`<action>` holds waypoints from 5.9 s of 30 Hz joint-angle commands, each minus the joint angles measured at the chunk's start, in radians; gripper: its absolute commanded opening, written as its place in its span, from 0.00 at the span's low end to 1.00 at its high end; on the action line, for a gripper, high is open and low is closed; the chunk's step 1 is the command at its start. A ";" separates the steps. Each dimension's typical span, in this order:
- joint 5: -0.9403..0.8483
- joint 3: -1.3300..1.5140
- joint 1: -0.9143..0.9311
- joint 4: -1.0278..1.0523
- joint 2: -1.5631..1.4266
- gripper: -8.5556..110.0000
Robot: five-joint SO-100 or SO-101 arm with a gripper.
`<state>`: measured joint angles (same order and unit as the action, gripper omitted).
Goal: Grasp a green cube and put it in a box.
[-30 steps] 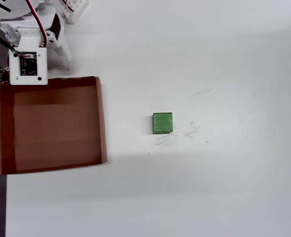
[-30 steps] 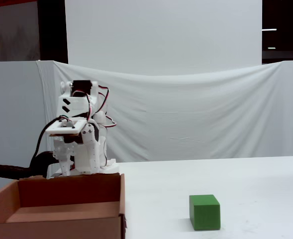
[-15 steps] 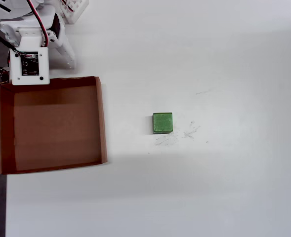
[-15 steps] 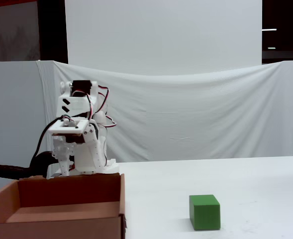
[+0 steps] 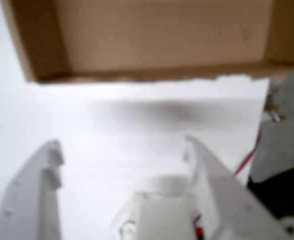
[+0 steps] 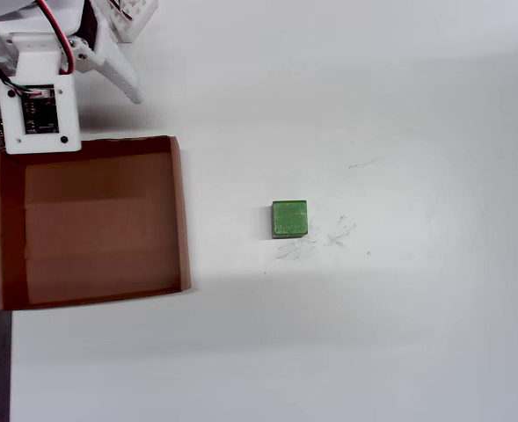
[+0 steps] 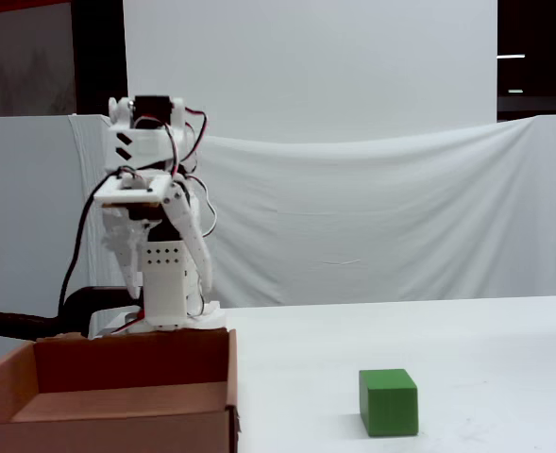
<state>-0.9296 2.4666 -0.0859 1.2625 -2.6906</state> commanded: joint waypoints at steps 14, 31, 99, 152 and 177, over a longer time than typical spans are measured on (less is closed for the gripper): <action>0.334 -0.650 -0.189 -0.195 0.661 0.36; 0.558 -0.813 -0.428 -0.500 1.091 0.38; 0.548 -0.868 -0.523 -0.456 1.233 0.20; -0.124 -0.118 0.086 -0.802 0.831 0.26; -0.365 0.178 0.067 -0.272 -0.028 0.20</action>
<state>-1.2533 2.6216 -0.0230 0.9910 -2.6569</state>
